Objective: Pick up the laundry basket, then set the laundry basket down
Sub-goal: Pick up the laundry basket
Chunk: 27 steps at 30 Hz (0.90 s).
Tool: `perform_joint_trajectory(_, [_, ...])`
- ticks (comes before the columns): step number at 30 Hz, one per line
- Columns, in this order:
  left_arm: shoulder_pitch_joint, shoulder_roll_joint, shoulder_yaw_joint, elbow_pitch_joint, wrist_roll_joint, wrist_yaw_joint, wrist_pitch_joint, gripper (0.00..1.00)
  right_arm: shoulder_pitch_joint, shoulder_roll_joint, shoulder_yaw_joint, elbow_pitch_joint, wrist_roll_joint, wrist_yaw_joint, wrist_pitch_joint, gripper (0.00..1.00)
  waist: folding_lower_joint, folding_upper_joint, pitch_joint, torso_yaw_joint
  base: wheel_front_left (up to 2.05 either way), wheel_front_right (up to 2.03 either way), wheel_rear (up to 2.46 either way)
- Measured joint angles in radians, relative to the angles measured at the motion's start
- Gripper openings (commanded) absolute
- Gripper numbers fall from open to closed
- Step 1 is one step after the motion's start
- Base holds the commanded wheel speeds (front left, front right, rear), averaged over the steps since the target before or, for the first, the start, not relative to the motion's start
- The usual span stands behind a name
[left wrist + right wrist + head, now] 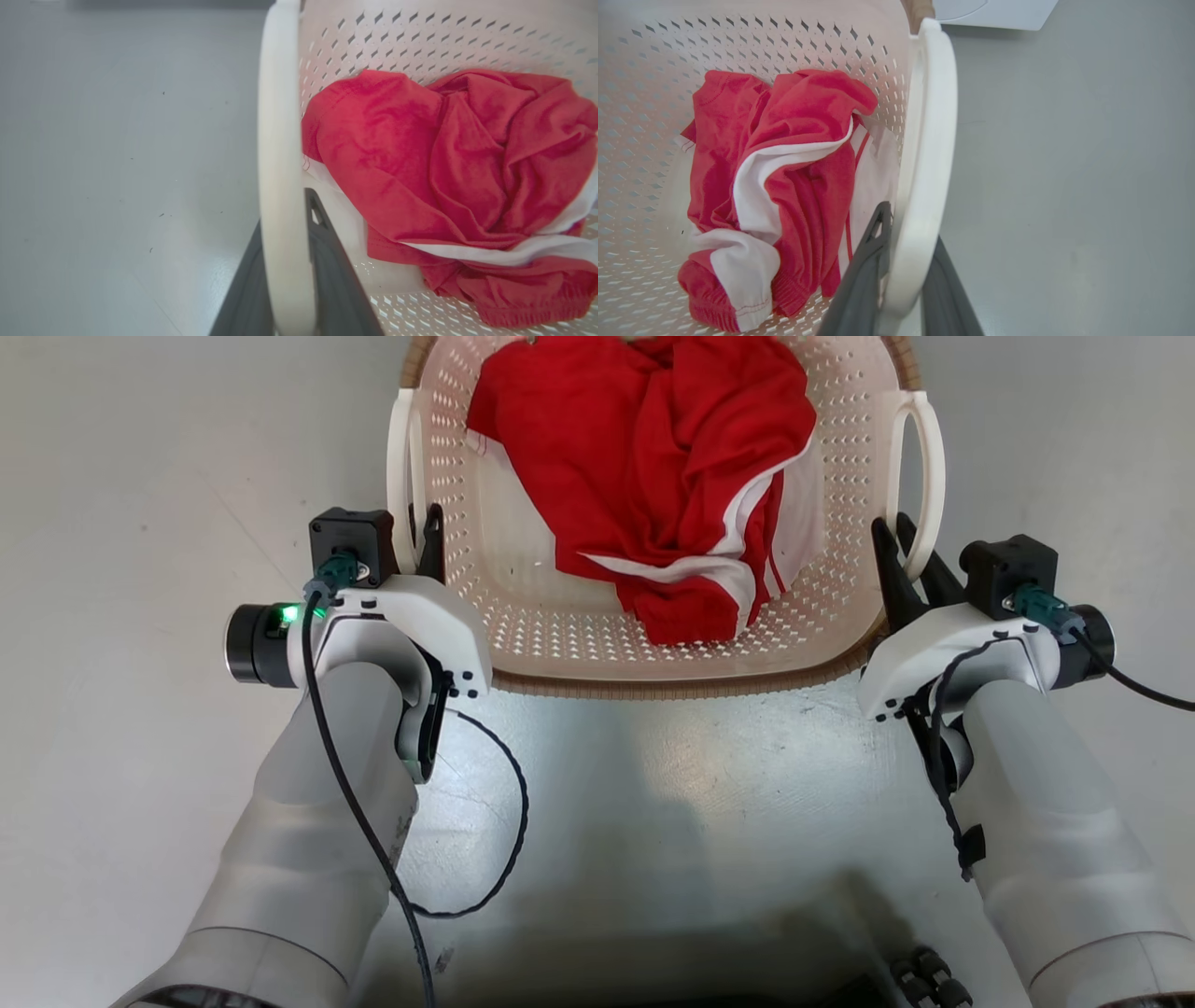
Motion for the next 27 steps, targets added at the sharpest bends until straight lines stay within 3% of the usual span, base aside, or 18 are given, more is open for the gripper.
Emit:
perform_joint_trajectory(11, [0.062, -0.003, -0.067, 0.079, -0.077, 0.000, 0.000, 0.00, 0.047, 0.002, 0.031, 0.096, 0.006, 0.000, 0.000, 0.00, 0.0000, 0.0000, -0.127, 0.007, 0.00, 0.00, 0.00])
perform_joint_trajectory(19, [0.163, -0.004, -0.128, 0.156, -0.169, 0.004, 0.000, 0.00, 0.100, 0.003, 0.176, 0.212, 0.114, 0.000, 0.001, 0.00, 0.0001, 0.0000, -0.290, 0.005, 0.00, 0.00, 0.00])
perform_joint_trajectory(27, [0.311, -0.003, -0.198, 0.197, -0.260, 0.003, 0.006, 0.00, 0.204, 0.003, 0.341, 0.243, 0.264, 0.000, 0.093, 0.00, 0.0000, 0.0000, -0.498, 0.001, 0.00, 0.00, 0.00])
